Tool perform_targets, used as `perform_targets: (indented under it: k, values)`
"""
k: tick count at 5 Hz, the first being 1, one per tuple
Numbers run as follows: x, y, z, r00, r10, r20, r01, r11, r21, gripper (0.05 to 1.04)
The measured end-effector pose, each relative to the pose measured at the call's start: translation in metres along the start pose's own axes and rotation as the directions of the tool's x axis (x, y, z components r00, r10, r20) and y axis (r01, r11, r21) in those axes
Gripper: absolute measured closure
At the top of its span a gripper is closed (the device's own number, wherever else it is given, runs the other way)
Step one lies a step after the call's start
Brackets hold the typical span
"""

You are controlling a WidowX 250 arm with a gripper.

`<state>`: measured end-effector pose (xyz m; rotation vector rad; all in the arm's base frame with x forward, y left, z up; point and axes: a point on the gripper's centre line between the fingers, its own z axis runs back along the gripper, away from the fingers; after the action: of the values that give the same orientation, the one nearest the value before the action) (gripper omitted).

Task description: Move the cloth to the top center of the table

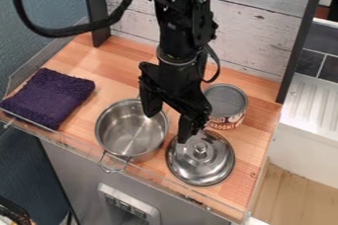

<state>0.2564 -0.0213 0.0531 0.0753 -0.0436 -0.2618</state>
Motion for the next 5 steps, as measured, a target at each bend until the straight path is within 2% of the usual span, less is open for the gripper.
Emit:
perform_targets:
  k: [1,2,4,5]
  values:
    - [-0.003,-0.001,-0.006,1.000,-0.004,-0.023,0.004,1.000,-0.004,0.082]
    - [-0.017,0.029,-0.003,0.995,0.093,-0.046,-0.094,0.996,-0.001,0.082]
    - [-0.050,0.113,0.013,0.962,0.273,-0.020,-0.273,0.961,0.035,0.082]
    - [-0.064,0.157,0.001,0.947,0.322,-0.011,-0.321,0.946,0.034,0.082]
